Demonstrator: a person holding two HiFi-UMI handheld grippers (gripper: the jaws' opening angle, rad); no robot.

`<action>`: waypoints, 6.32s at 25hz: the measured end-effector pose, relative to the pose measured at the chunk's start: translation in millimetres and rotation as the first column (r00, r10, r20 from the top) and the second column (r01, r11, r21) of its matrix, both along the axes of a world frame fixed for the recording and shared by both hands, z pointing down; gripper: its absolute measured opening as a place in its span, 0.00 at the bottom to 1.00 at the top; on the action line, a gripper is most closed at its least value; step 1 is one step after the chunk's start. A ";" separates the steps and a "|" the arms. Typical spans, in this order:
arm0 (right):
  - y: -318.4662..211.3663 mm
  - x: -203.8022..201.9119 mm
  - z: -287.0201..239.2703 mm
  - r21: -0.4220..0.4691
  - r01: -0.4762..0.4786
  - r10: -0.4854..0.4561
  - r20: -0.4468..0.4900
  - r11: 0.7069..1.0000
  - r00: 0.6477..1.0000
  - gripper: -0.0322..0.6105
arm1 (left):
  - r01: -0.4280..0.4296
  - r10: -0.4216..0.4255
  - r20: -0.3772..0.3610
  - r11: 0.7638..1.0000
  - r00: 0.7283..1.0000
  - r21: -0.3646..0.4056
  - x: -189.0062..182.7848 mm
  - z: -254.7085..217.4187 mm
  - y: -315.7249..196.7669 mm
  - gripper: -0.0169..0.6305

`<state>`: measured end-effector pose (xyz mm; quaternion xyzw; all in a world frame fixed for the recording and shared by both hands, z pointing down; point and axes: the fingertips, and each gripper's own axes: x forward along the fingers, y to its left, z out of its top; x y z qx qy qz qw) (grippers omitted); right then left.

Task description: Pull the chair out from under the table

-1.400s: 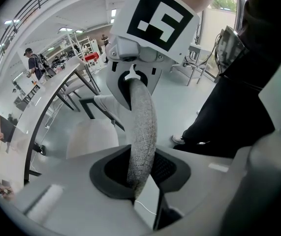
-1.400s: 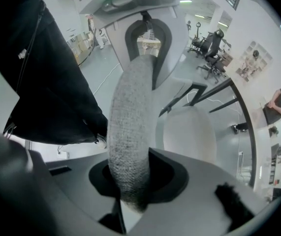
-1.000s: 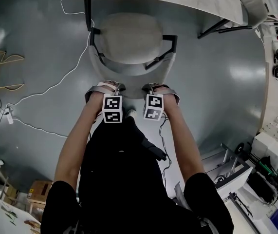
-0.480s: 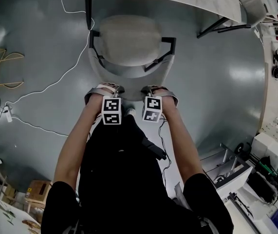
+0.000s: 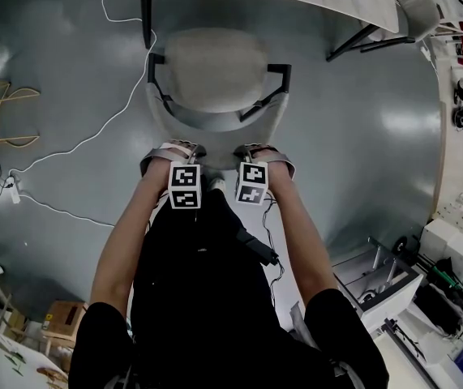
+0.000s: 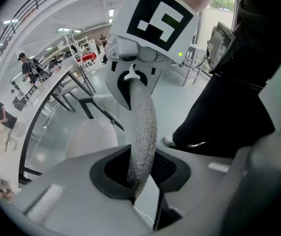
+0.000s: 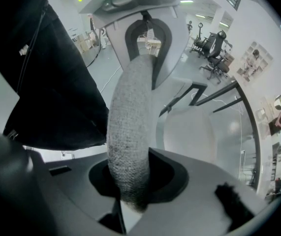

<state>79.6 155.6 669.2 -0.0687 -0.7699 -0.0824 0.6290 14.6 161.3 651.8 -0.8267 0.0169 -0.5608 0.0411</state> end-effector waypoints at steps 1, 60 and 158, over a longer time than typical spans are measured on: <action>1.6 -0.5 0.7 0.003 -0.004 0.004 0.007 1.000 1.000 0.18 | 0.001 -0.001 0.001 1.000 1.000 0.000 0.2 0.3 2.2 0.16; 122.8 16.7 2.5 -0.013 0.013 -0.013 0.012 1.000 1.000 0.18 | 0.033 -0.032 0.027 0.998 0.999 -0.049 17.1 4.6 124.1 0.16; 28.5 8.2 -364.8 -0.329 -0.834 0.543 0.839 0.443 -0.043 0.07 | 0.800 -0.471 -0.804 0.601 0.362 0.008 -15.5 -345.7 41.1 0.04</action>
